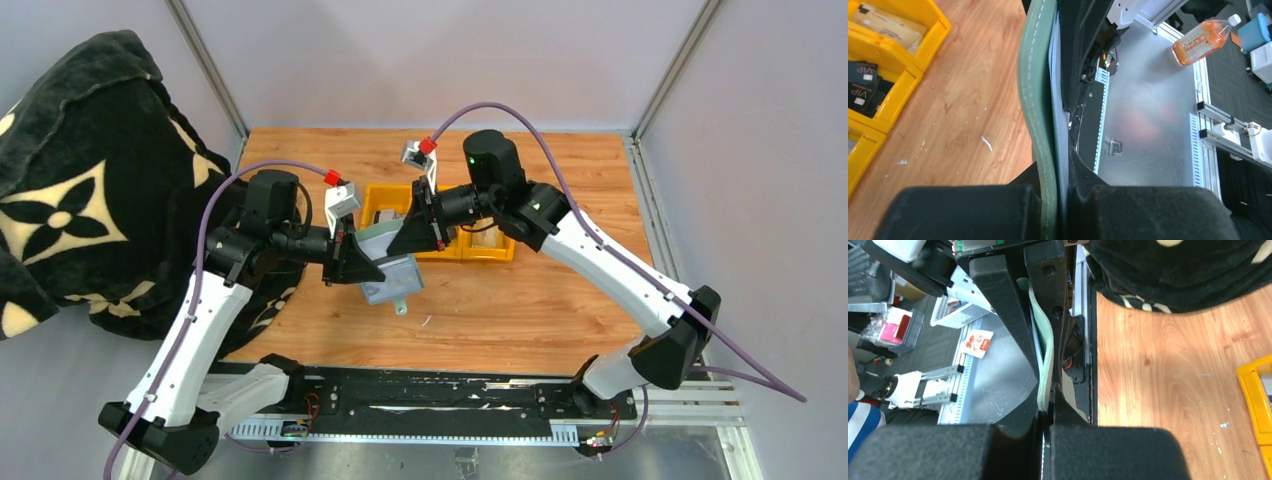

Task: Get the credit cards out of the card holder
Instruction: Remove the credit card from the card holder.

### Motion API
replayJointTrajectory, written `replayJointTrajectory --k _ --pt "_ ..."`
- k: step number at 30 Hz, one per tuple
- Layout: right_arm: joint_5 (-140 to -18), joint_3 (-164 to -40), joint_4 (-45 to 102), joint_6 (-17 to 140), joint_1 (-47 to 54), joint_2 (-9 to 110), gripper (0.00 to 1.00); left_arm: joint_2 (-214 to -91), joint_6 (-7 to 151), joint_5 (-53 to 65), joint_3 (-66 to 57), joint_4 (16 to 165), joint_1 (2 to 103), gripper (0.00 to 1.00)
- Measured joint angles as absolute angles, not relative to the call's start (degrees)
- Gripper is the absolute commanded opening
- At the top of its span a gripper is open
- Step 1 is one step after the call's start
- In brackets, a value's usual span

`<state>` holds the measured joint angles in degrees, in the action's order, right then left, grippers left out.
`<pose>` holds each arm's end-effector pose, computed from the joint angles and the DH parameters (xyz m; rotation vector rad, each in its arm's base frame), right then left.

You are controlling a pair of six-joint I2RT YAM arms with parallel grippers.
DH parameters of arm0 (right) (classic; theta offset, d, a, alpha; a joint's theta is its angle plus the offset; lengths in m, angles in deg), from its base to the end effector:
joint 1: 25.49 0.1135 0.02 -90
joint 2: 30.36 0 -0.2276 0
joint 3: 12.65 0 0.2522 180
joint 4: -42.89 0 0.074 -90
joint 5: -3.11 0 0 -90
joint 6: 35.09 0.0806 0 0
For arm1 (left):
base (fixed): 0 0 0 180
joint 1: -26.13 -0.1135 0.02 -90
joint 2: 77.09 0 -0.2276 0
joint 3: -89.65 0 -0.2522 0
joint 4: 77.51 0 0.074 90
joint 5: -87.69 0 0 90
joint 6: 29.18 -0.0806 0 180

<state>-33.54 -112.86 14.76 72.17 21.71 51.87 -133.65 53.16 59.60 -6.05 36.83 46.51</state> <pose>0.1899 0.3002 0.3953 -1.2078 1.5586 1.5837 0.1684 -0.1384 0.3520 1.0649 1.8184 -1.3149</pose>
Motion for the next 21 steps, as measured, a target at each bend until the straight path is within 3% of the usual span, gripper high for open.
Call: replayJointTrajectory --k 3,4,6,8,12,16,17,19,21 --pt "-32.8 -117.39 7.02 67.12 21.69 54.67 0.0 -134.45 52.17 59.23 -6.11 35.3 46.56 0.11" --pt "-32.69 -118.68 4.84 65.68 21.69 55.43 0.0 -134.7 51.98 59.17 -6.13 34.86 46.56 0.17" --pt "-32.56 -120.93 1.17 63.17 21.75 56.72 0.0 -135.13 51.58 59.12 -6.13 34.21 46.6 0.38" --pt "-32.6 -122.72 -1.61 61.31 22.19 57.9 0.0 -135.53 51.12 59.23 -6.13 34.16 46.82 0.43" --pt "-32.89 -125.34 -7.51 57.88 23.7 60.92 0.0 -136.2 51.28 60.13 -6.11 34.07 47.02 0.3" --pt "-32.67 -125.74 -10.5 55.45 24.25 61.88 0.0 -136.71 49.59 59.43 -6.11 32.87 47.02 0.01" --pt "-32.8 -126.09 -11.14 54.75 24.33 61.88 0.01 -136.9 49.09 59.69 -6.11 32.57 47.02 0.0" --pt "-32.98 -126.39 -11.9 53.74 24.42 61.88 0.12 -136.95 48.15 60.0 -6.11 32.2 47.17 0.0" --pt "-32.89 -126.41 -12.19 53.02 24.44 61.88 0.32 -136.95 47.34 60.11 -6.11 32.0 47.28 0.0"
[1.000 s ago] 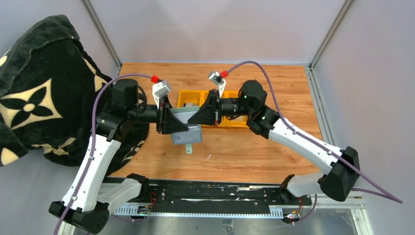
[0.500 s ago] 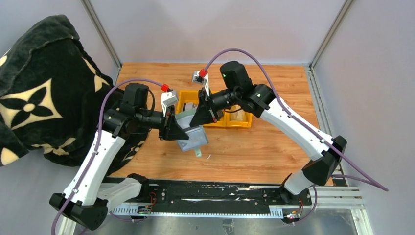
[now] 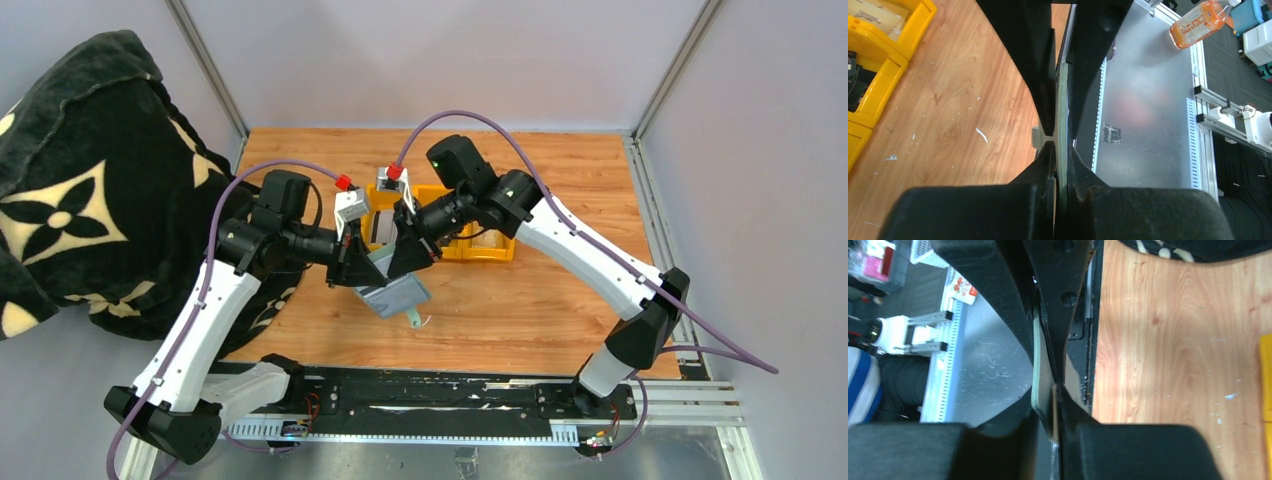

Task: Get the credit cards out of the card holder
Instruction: Remove the credit card from the card holder.

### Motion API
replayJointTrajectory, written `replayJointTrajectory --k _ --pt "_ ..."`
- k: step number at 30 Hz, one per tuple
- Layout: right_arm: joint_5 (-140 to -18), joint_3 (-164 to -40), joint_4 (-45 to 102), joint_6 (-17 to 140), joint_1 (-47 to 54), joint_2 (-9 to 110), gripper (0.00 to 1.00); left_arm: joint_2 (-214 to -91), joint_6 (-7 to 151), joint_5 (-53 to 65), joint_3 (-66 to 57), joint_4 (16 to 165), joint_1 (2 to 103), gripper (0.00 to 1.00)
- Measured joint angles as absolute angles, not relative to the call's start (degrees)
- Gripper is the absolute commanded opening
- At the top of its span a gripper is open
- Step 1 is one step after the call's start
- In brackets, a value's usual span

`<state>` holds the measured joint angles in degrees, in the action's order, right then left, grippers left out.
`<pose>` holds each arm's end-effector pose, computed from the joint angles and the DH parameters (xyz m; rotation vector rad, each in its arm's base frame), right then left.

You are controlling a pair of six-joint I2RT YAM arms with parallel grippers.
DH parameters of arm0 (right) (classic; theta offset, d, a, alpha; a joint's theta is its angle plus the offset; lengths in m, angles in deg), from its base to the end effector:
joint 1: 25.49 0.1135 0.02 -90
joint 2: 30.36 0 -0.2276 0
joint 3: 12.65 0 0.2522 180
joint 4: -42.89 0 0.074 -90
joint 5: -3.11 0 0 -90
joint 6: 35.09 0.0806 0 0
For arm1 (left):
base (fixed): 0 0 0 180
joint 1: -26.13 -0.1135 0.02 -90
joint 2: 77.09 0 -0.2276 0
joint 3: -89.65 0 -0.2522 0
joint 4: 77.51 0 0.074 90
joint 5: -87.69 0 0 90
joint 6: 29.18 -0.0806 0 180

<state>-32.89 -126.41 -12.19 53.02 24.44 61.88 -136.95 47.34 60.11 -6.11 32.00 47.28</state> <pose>0.1848 0.3210 0.3663 -1.4813 1.6919 1.4833 0.1725 -0.1433 0.3342 1.1249 1.8697 -1.3386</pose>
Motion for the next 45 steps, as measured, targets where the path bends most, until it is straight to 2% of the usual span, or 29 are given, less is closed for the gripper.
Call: replayJointTrajectory --k 2,4,8,11,12,14,15,16,18,21,23,26,33,38,41,45 --pt "-32.69 -126.17 -11.99 52.78 24.46 61.73 0.5 -136.95 46.82 60.17 -6.11 31.61 47.28 0.0" --pt "-31.79 -122.96 -8.82 53.55 24.27 60.29 0.6 -136.95 46.4 60.22 -5.94 31.12 47.3 0.0" --pt "-29.37 -104.27 9.82 62.47 22.98 51.72 0.64 -138.0 46.49 60.52 -4.01 30.27 47.3 0.0" --pt "-29.41 -88.08 31.81 74.62 21.62 45.4 0.52 -139.0 47.21 60.15 -1.96 30.12 47.3 0.0" --pt "-29.48 -84.49 38.13 78.22 21.27 44.42 0.43 -139.11 47.56 59.91 -1.46 30.14 47.3 0.0" --pt "-29.94 -79.46 49.21 84.76 20.81 43.72 0.17 -139.02 48.98 59.14 -0.93 30.8 47.3 0.0" --pt "-29.96 -78.15 53.19 87.08 20.71 43.72 0.05 -138.8 49.77 58.82 -0.95 31.32 47.3 0.02" --pt "-29.98 -77.39 56.55 89.85 20.51 43.83 0.0 -138.39 51.21 57.96 -1.13 32.39 47.32 0.18" --pt "-29.61 -77.45 58.69 92.52 20.05 43.92 0.0 -137.43 53.44 56.61 -1.63 34.64 47.32 0.32" --pt "-29.48 -82.66 49.89 88.48 19.74 44.18 0.0 -135.11 55.56 55.32 -3.53 37.05 47.32 0.54" --pt "-30.26 -90.42 37.78 81.83 19.74 45.03 0.0 -133.51 56.08 55.34 -5.35 37.75 47.32 0.58" --pt "-31.66 -103.2 19.64 70.71 19.74 47.28 0.0 -131.96 56.35 57.13 -7.42 38.03 47.32 0.56" --pt "-36.45 -118.72 -8.82 53.83 21.78 54.23 0.0 -132.86 55.82 59.6 -7.62 38.07 47.32 0.4" --pt "-41.19 -123.03 -19.77 48.32 24.55 58.17 0.0 -134.3 54.69 59.21 -7.62 38.05 47.32 0.22" --pt "-42.59 -123.46 -23.31 46.66 25.27 59.17 0.0 -134.54 53.68 59.19 -8.12 38.03 47.32 0.02" --pt "-42.2 -123.81 -25.13 45.75 25.43 59.19 0.0 -134.54 52.87 60.11 -9.11 38.16 47.32 0.0"
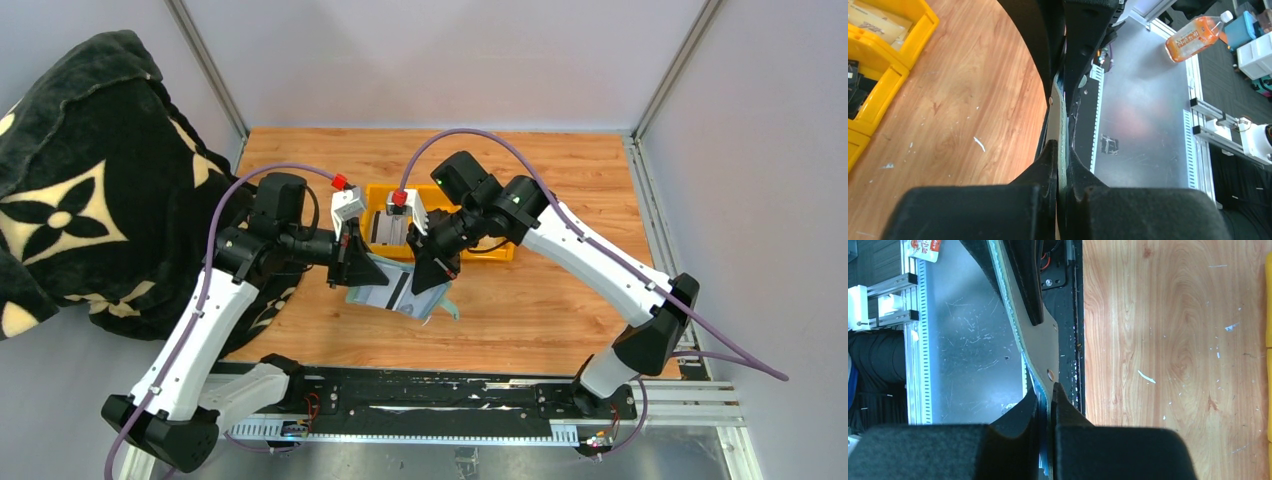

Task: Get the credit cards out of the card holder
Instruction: Remove the credit card from the card holder.

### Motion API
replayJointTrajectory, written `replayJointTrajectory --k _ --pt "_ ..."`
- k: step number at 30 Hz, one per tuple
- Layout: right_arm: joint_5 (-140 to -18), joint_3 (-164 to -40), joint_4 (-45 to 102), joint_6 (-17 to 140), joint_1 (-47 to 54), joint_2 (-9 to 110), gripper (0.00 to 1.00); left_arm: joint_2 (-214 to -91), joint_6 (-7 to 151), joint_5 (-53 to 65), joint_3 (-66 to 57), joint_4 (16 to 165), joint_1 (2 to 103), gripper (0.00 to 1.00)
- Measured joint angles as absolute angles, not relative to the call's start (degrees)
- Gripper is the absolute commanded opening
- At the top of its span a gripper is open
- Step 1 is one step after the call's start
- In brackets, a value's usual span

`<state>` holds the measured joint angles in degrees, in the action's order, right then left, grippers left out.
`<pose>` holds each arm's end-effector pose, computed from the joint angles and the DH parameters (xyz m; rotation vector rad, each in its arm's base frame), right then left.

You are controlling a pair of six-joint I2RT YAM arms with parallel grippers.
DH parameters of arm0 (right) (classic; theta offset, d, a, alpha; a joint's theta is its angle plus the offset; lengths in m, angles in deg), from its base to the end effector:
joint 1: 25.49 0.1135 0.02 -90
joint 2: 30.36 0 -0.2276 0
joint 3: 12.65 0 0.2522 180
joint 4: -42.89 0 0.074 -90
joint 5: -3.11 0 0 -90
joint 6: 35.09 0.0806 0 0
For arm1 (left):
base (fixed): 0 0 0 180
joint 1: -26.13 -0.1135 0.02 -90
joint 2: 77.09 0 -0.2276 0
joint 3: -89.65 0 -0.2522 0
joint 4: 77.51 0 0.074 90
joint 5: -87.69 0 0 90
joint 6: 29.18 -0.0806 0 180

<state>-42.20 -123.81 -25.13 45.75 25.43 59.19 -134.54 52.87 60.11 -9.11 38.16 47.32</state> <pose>0.1724 0.3022 0.3389 -1.5475 1.8857 1.2675 0.1727 -0.1436 0.3347 1.0750 1.8500 -1.3497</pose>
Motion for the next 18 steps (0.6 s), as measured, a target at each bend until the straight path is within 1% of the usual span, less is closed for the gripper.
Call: replayJointTrajectory --k 3,4,5,7,8,10,13,16,18 --pt "-41.0 -124.1 -25.26 45.55 25.43 59.19 0.15 -134.52 52.85 61.66 -9.11 38.23 47.32 0.0" --pt "-40.52 -124.12 -25.28 45.46 25.4 59.19 0.25 -134.52 52.92 62.12 -9.11 38.25 47.32 0.0" --pt "-39.95 -124.12 -25.26 45.44 25.38 59.19 0.32 -134.52 53.09 62.51 -9.11 38.23 47.32 0.0" --pt "-38.72 -124.1 -24.34 45.75 24.71 59.15 0.45 -134.72 53.9 63.04 -9.11 37.94 47.32 0.0" --pt "-38.22 -123.79 -23.51 46.29 24.01 58.91 0.49 -134.85 54.27 63.19 -9.11 37.77 47.28 0.0" --pt "-37.52 -121.91 -20.12 48.59 21.54 57.71 0.56 -135.42 55.28 63.23 -8.8 37.88 47.23 0.0" --pt "-37.48 -116.67 -11.64 54.9 16.53 54.28 0.61 -136.38 57.68 61.59 -8.43 38.51 46.62 0.0" --pt "-41.3 -106.9 2.33 62.71 11.96 46.54 0.67 -136.23 63.76 59.69 -8.84 42.86 44.72 0.0" --pt "-44.67 -101.56 9.19 66.71 11.18 41.25 0.68 -134.96 68.83 58.2 -10.27 48.09 43.13 0.0"
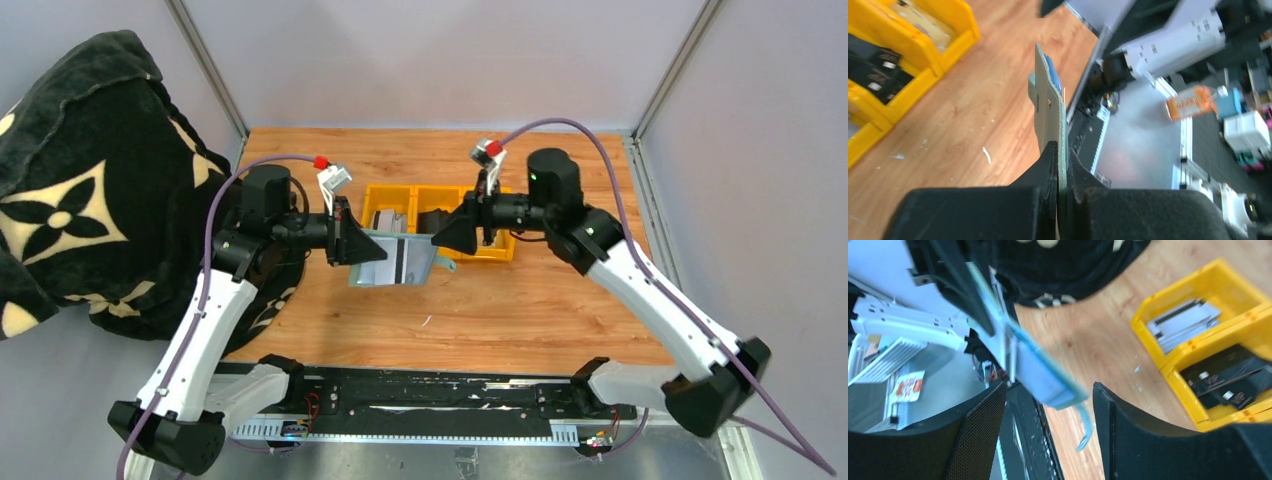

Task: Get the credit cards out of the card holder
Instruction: Remove the credit card from the card holder.

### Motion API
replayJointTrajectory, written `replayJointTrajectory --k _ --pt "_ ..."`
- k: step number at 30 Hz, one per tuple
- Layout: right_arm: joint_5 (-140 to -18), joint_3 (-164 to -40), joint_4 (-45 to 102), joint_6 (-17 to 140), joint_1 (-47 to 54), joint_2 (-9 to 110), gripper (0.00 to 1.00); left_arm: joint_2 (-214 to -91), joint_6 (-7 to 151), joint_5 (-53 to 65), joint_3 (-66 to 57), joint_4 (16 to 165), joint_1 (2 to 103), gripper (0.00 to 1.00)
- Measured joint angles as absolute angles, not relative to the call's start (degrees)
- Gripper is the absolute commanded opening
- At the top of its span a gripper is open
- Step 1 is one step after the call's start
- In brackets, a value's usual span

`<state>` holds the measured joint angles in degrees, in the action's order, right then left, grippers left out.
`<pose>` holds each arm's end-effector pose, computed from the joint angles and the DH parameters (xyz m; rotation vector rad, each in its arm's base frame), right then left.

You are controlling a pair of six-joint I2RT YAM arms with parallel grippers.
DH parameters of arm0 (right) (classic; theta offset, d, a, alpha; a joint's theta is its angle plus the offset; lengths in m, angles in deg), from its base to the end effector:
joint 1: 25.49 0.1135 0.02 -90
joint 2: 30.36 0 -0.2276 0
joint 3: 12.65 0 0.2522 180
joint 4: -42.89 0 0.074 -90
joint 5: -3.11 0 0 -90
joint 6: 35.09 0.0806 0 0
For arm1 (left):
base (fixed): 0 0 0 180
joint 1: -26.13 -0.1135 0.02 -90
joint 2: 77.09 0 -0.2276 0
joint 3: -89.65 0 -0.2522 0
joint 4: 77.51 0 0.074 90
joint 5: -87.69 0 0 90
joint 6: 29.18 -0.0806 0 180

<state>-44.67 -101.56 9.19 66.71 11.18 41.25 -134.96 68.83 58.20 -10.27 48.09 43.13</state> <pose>0.2221 0.2329 0.3667 -0.9438 1.7350 1.2507 0.1981 -0.1339 0.3410 0.7970 1.9387 -1.3748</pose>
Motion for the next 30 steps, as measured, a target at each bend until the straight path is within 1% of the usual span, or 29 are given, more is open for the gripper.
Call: replayJointTrajectory --k 4,7,10,16,20,22,27,30 --pt "-48.28 -93.65 22.7 75.01 11.2 31.92 0.67 -131.85 77.66 54.47 -12.78 56.65 41.16 0.0" --pt "-47.77 -89.1 33.95 82.79 11.42 29.18 0.66 -131.05 81.94 53.48 -12.82 61.11 41.14 0.0" --pt "-45.83 -84.93 44.27 90.77 12.57 30.61 0.64 -130.98 85.79 53.51 -12.82 64.81 41.14 0.0" --pt "-42.99 -81.08 53.21 99.56 13.91 36.31 0.62 -130.91 90.14 54.49 -12.84 68.48 41.14 0.0" --pt "-41.39 -80.82 57.27 102.97 14.17 37.56 0.6 -130.7 92.24 55.1 -12.87 69.94 41.14 0.0" --pt "-40.41 -80.82 60.2 104.58 14.48 38.1 0.56 -130.43 93.0 55.23 -12.87 70.69 41.14 0.0" --pt "-38.29 -80.82 67.85 109.48 16.09 41.91 0.33 -130.0 94.12 55.25 -12.87 71.76 41.14 0.0" --pt "-37.32 -80.82 71.28 112.15 16.9 44.27 0.23 -130.0 94.29 55.23 -13.0 72.0 41.14 0.0"
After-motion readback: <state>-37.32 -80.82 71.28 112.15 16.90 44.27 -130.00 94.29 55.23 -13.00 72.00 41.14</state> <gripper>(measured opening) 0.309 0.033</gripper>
